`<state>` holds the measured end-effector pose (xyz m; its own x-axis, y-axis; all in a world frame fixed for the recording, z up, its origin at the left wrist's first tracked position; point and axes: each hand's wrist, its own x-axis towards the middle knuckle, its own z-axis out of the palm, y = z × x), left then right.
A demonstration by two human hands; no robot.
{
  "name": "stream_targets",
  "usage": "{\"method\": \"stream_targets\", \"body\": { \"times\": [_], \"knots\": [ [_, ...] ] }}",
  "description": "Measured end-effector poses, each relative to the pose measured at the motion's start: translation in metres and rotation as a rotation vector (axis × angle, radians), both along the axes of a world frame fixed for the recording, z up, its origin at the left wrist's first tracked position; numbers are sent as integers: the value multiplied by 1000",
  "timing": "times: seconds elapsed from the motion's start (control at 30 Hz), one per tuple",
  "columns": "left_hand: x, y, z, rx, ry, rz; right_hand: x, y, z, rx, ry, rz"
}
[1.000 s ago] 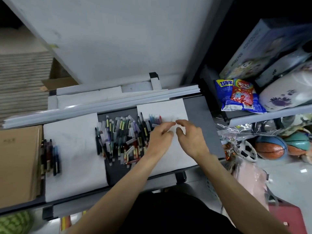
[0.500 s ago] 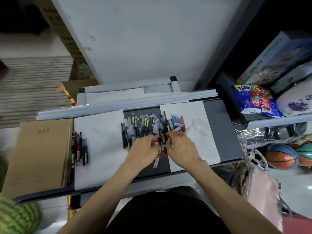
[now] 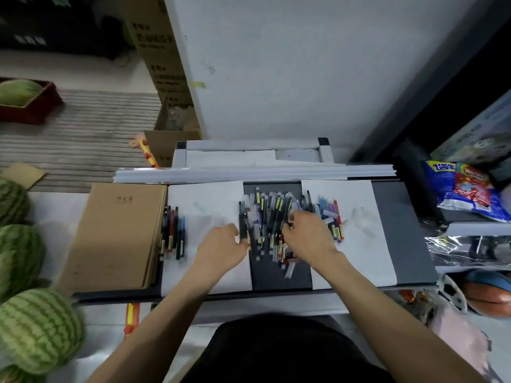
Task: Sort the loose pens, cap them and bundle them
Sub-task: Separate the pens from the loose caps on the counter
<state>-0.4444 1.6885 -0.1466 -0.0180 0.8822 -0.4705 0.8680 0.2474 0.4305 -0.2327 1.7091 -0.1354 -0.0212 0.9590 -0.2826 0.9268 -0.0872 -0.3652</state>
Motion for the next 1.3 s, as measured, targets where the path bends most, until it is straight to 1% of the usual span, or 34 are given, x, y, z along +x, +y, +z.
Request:
{"method": "stream_targets", "body": {
  "times": [0.13, 0.3, 0.43, 0.57, 0.77, 0.87, 0.9, 0.97, 1.03, 1.1, 1.2, 1.3],
  "knots": [
    [10, 9, 1, 29, -15, -34, 9, 7, -10, -103, 89, -124],
    [37, 26, 2, 57, 46, -83, 5, 21, -17, -159, 136, -170],
    [53, 40, -1, 103, 88, -75, 8, 32, -16, -127, 140, -125],
    [62, 44, -6, 72, 150, -87, 24, 34, -21, -128, 171, -73],
    [53, 43, -9, -2, 48, 45, 44, 33, -23, -103, 253, 33],
    [45, 32, -5, 37, 16, 92, 48, 34, -23, -53, 241, 89],
    [43, 28, -5, 56, -2, 96, 48, 35, -22, -1, 202, 138],
    [38, 21, -4, 106, -40, 115, 48, 41, -21, 102, 106, 337],
    [33, 15, -6, 172, -91, 160, 46, 52, -18, 132, -5, 599],
    [27, 8, -7, 236, -156, 230, 41, 67, -17, 128, -134, 793],
    [22, -4, -9, 251, -314, 372, 33, 85, -17, 152, -258, 981],
    [20, -15, -11, 247, -437, 509, 27, 94, -16, 173, -312, 1108]
  ]
}}
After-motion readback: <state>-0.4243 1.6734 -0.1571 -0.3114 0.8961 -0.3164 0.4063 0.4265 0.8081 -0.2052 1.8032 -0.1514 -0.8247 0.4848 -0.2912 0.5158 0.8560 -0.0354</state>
